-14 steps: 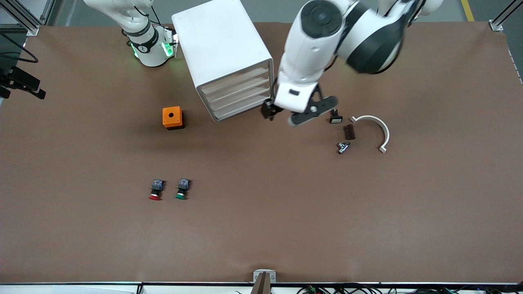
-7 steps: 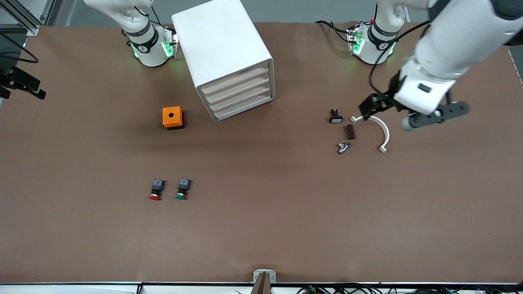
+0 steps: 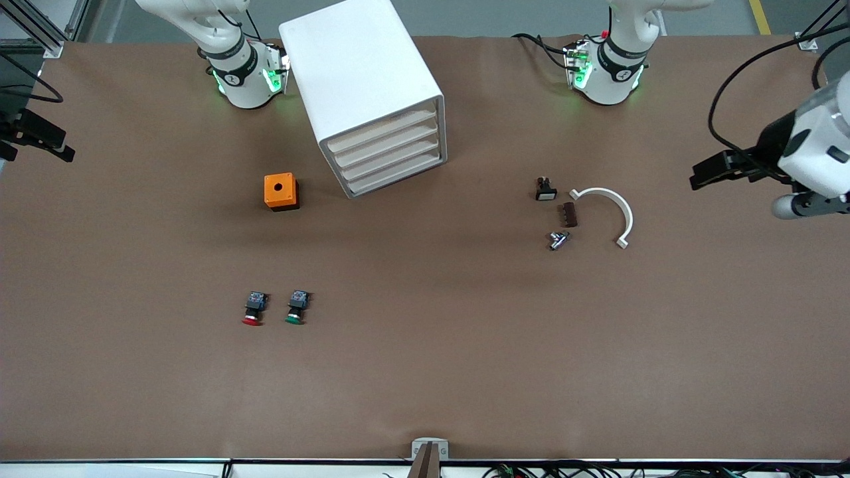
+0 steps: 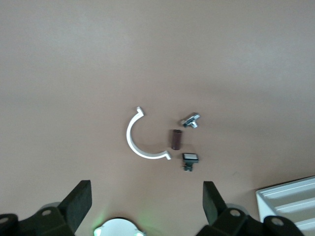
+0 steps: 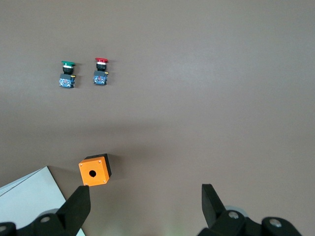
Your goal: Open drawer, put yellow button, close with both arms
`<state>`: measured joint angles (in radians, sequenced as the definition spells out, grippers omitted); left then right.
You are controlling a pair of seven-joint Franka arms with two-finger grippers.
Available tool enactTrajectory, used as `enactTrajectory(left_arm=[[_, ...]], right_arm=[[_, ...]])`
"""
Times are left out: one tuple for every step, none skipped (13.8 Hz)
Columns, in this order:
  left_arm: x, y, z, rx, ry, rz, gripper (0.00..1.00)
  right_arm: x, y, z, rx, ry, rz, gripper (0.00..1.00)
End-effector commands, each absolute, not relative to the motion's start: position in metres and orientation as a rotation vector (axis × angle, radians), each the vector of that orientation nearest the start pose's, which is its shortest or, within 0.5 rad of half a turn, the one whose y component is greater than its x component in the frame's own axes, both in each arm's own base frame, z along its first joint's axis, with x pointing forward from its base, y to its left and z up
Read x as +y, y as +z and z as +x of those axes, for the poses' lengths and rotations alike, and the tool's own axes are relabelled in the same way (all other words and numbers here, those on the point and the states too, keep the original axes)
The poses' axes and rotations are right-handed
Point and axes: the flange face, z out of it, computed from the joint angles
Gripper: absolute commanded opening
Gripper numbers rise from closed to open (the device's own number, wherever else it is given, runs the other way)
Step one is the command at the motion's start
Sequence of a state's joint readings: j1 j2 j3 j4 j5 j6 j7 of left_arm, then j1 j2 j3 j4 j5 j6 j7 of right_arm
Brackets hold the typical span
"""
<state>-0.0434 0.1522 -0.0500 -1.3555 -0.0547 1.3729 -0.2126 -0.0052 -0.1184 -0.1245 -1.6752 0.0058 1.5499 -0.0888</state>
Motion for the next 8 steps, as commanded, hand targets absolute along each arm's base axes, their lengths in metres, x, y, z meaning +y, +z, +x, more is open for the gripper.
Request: enactTrajectory(left_arm=[[-0.046,0.612,0.562,-0.079,0.241,-3.16,0.99],[-0.037,0.607,0.558,-0.095,0.209,-3.162,0.99],[-0.038,0.599,0.554,-0.097,0.156,-3.167,0.99],[-0.037,0.588,0.551,-0.101,0.111,-3.173,0.99],[-0.04,0.577,0.547,-0.095,0.062,-3.177,0.99],[-0.036,0.57,0.546,-0.11,0.002,-3.182,0.99],[-0.034,0.565,0.546,-0.115,-0.042,-3.184,0.99],[-0.033,0.567,0.546,-0.118,-0.067,-3.185,0.99]], right_arm=[[-0.067,0.638,0.507,0.037,-0.003,-3.128,1.0],[-0.067,0.637,0.507,0.037,-0.001,-3.128,1.0],[-0.067,0.637,0.507,0.037,-0.001,-3.128,1.0],[-0.067,0.637,0.506,0.037,0.002,-3.128,1.0],[-0.066,0.637,0.506,0.037,0.004,-3.126,1.0],[-0.067,0.637,0.506,0.037,0.006,-3.127,1.0],[-0.066,0.637,0.506,0.037,0.006,-3.126,1.0],[-0.067,0.637,0.506,0.037,0.006,-3.127,1.0]])
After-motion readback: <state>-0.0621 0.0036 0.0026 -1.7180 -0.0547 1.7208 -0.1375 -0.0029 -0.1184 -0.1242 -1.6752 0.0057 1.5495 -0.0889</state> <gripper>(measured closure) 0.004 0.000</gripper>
